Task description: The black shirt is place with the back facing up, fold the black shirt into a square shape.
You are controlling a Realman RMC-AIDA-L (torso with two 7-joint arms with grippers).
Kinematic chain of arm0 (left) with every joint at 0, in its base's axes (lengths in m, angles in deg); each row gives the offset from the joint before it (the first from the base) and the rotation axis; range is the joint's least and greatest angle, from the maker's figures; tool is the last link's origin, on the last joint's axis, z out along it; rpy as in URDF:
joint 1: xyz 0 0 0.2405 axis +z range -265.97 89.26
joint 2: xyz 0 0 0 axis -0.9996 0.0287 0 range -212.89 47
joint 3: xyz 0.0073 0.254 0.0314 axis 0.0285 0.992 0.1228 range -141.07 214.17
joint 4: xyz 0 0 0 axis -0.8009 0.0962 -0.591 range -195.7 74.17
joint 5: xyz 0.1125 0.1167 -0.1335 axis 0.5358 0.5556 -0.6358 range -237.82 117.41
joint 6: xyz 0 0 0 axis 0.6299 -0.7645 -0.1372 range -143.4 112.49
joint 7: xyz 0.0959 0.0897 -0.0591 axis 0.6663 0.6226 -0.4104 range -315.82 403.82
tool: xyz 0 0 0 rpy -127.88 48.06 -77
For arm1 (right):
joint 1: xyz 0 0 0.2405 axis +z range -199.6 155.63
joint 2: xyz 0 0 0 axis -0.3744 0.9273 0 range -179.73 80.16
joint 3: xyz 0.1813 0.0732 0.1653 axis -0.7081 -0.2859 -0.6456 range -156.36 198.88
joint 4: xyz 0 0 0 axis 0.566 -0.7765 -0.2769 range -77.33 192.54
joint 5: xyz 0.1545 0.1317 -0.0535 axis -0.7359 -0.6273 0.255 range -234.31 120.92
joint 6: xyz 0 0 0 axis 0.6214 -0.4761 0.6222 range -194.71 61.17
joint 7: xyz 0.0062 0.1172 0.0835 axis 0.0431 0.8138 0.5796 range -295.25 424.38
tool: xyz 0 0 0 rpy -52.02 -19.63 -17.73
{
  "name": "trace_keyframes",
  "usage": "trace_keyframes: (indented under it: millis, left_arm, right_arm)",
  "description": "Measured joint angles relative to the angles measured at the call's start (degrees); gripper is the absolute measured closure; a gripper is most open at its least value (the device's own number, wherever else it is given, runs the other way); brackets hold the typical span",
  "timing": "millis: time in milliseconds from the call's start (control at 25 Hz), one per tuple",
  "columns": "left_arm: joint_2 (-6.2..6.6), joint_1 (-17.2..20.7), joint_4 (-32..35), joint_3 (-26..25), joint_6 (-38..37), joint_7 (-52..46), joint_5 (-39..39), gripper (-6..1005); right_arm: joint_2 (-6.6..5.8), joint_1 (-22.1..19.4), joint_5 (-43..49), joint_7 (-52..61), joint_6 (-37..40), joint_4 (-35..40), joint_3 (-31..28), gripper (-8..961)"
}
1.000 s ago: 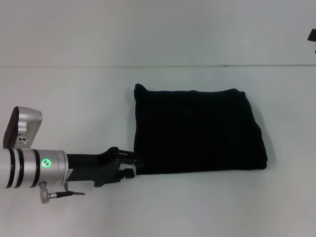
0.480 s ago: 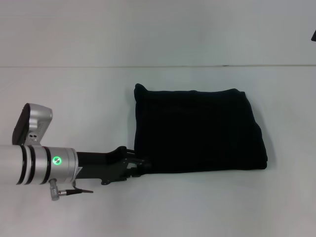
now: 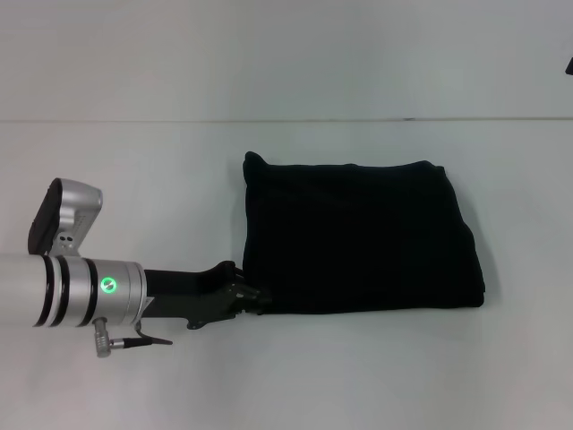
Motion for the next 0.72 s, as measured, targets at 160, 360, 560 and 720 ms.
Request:
trace_keyframes:
  millis: [160,360,560,720]
  left_arm:
    - [0.15,-0.5,0.0,1.2,0.5,-0.2,0.2,802]
    - [0.2,-0.6,0.0,1.3,0.6,-0.2,0.2,906]
    - [0.44,0.0,0.5,1.2,-0.7,0.1,0.2,968]
    - [0.84,2.3,3.2,0.7,-3.5,0.0,0.1,968]
  right_arm:
    - [0.0,0.0,-0.1,0.1,0.1,0.0,-0.2,298]
    - [0.0,-0.2,-0.1,0.6,0.2,0.0,-0.2,298]
    - [-0.03,-0.3,-0.2,0.6,0.2,0.0,-0.5,297]
    - [-0.06,-0.4,-0.2,0.7,0.2,0.0,-0.7,297]
